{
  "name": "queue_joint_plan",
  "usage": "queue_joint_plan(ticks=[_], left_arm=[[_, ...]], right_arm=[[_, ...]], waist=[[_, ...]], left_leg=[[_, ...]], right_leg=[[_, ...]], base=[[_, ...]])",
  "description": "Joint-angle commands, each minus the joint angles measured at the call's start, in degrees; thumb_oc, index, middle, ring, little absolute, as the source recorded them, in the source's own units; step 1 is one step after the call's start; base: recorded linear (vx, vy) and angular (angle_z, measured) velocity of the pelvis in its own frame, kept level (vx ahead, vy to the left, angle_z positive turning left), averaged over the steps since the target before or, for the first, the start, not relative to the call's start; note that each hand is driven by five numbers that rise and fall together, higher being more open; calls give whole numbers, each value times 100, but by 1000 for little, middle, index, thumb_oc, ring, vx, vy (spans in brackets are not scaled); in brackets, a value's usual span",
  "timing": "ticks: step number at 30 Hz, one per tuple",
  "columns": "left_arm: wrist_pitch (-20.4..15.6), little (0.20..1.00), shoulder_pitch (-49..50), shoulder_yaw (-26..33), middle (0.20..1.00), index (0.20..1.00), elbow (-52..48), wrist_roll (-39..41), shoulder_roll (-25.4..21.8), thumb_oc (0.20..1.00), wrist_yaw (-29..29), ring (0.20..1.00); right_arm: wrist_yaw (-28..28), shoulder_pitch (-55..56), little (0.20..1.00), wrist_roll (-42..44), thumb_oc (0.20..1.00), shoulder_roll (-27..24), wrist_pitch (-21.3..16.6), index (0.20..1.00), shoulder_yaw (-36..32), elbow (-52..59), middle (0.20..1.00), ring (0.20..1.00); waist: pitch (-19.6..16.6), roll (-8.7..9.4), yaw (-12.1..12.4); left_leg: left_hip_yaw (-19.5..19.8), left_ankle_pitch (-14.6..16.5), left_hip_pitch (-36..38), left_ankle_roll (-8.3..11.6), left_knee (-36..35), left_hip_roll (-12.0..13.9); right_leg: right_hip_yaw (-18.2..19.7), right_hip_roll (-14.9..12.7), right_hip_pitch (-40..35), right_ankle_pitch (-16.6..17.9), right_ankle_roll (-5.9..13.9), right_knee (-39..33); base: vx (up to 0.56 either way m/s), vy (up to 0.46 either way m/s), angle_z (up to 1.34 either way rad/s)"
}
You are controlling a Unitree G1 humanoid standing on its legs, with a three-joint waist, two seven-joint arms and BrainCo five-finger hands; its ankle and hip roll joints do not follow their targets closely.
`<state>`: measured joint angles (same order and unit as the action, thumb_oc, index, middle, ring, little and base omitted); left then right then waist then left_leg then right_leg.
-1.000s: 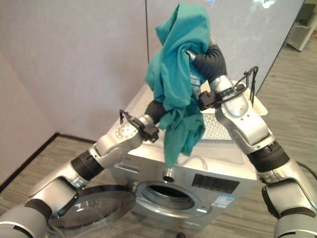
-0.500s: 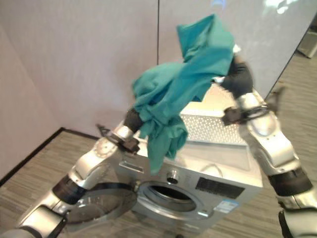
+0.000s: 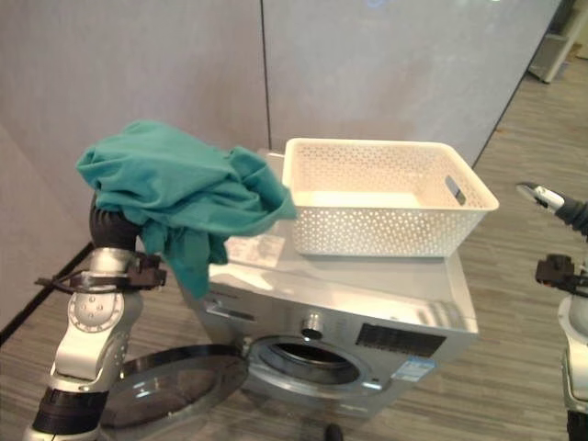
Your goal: Grab the laundry basket,head to the washer,open it,put in the laundry and shut it.
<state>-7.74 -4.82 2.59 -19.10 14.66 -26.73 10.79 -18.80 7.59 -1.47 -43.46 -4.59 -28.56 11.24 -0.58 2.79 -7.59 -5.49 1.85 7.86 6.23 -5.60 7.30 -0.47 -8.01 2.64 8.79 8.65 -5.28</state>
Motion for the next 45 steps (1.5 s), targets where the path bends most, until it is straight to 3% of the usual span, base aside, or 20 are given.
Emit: queue_joint_plan(ticks=[1, 5, 8, 10, 11, 15, 18, 22, 26, 28, 29, 31, 32, 35, 41, 45], left_arm=[[-608, 200, 25, 256, 200, 200, -592, -311, -275, 200, 26, 200], [-745, 200, 1001, 593, 200, 200, -1113, 180, -25, 200, -166, 200], [-900, 200, 1690, 952, 200, 200, -1419, 506, 89, 200, -189, 200], [-1014, 200, 1984, 1257, 200, 200, -1567, 557, 105, 200, -58, 200], [-1134, 200, 2008, 1526, 200, 200, -1494, 290, 47, 200, 259, 200], [-1286, 200, 1936, 1974, 200, 200, -1231, -219, -116, 200, 653, 200], [-1238, 200, 2045, 1891, 200, 200, -945, -244, -52, 200, 501, 200], [-1105, 200, 2178, 1405, 200, 200, -560, -22, 57, 200, 162, 200], [-697, 200, 2293, 71, 200, 200, 297, 460, 35, 200, -645, 200], [-636, 200, 2260, -172, 200, 200, 490, 547, 19, 200, -788, 200], [-439, 200, 2252, -640, 200, 200, 866, 614, -4, 200, -1019, 200], [-367, 200, 2225, -891, 200, 200, 1074, 602, -33, 200, -1139, 200], [-253, 200, 2136, -1416, 200, 200, 1485, 395, -144, 200, -1429, 200], [-184, 200, 2028, -1793, 200, 200, 1834, 162, -195, 200, -1634, 200], [-205, 200, 1343, -2494, 200, 200, 3207, -238, 171, 200, -1513, 200], [-226, 200, 816, -2625, 200, 200, 3636, -130, 386, 200, -1306, 200]], right_arm=[[-544, 0, 1000, -737, 1000, 129, 189, 1000, -444, -318, 1000, 1000], [-1000, 816, 1000, -1102, 1000, 788, 404, 1000, -616, -1142, 1000, 1000], [-1342, 1351, 1000, -1013, 1000, 1237, 609, 1000, -475, -2620, 1000, 1000], [-1570, 1450, 1000, -683, 1000, 1493, 523, 1000, -301, -3732, 1000, 1000], [-1632, 1288, 1000, -31, 1000, 1733, 395, 1000, -60, -5203, 1000, 1000], [-854, 785, 1000, 1377, 1000, 2057, 88, 1000, 551, -7698, 1000, 1000], [57, 438, 1000, 2592, 1000, 2326, 146, 1000, 756, -9041, 1000, 1000], [338, 225, 1000, 2786, 1000, 2470, 228, 1000, 1026, -9399, 1000, 1000], [400, -111, 1000, 2622, 1000, 2705, 320, 1000, 1621, -9274, 1000, 1000], [410, -161, 1000, 2599, 1000, 2726, 332, 1000, 1668, -9232, 1000, 1000], [424, -245, 1000, 2514, 1000, 2772, 333, 1000, 1872, -9134, 1000, 1000], [415, -301, 1000, 2427, 1000, 2791, 332, 1000, 2012, -9065, 1000, 1000], [444, -331, 1000, 2177, 1000, 2842, 367, 1000, 2258, -9013, 1000, 1000], [490, -335, 1000, 1999, 1000, 2883, 427, 1000, 2393, -9071, 1000, 1000], [564, -295, 1000, 1591, 1000, 2996, 441, 1000, 2852, -8966, 1000, 1000], [543, -222, 1000, 1308, 1000, 3072, 437, 1000, 3167, -8641, 1000, 1000]], waist=[[-84, 82, 35], [-25, 82, 124], [95, 55, 246], [110, 57, 307], [145, 45, 388], [167, 95, 530], [202, 77, 644], [256, 38, 704], [395, -27, 735], [409, -47, 737], [441, -78, 721], [468, -98, 717], [502, -144, 671], [519, -182, 614], [657, -204, 401], [793, -133, 270]], left_leg=[[146, 463, -121, -381, 268, -115], [246, 444, -215, -401, 280, -145], [340, 429, -291, -401, 294, -159], [419, 448, -334, -391, 288, -158], [463, 433, -369, -370, 296, -154], [527, 394, -378, -303, 269, -155], [570, 381, -366, -270, 258, -163], [597, 369, -368, -260, 276, -156], [648, 309, -465, -261, 288, -155], [659, 293, -487, -259, 280, -153], [665, 265, -509, -258, 259, -154], [664, 238, -530, -253, 249, -143], [652, 207, -538, -242, 195, -134], [608, 185, -535, -231, 143, -116], [450, 222, -617, -215, 235, -99], [345, 269, -879, -187, 481, -102]], right_leg=[[-371, -465, -20, -442, 274, 380], [-467, -480, -23, -442, 262, 351], [-580, -495, -47, -447, 258, 315], [-653, -503, -65, -470, 273, 282], [-712, -510, -98, -475, 275, 263], [-830, -534, -188, -479, 280, 210], [-924, -556, -261, -473, 283, 180], [-989, -583, -299, -461, 291, 173], [-1046, -616, -280, -462, 293, 193], [-1055, -621, -266, -465, 291, 195], [-1058, -626, -253, -466, 291, 189], [-1071, -625, -242, -465, 293, 187], [-1067, -619, -215, -458, 297, 155], [-1039, -608, -172, -449, 302, 131], [-833, -593, 22, -418, 291, 97], [-720, -608, 225, -371, 276, 94]], base=[[8, -17, -4], [-14, -22, 3], [18, -22, 11], [-9, -25, 32], [-20, -35, 31], [5, -27, 15], [31, -20, 15], [8, -4, 7], [-19, -6, 4], [-10, -6, 22], [0, -5, 13], [0, 0, 0], [0, 0, 0], [0, 0, 0], [-15, 2, -5], [-104, 5, -22]])
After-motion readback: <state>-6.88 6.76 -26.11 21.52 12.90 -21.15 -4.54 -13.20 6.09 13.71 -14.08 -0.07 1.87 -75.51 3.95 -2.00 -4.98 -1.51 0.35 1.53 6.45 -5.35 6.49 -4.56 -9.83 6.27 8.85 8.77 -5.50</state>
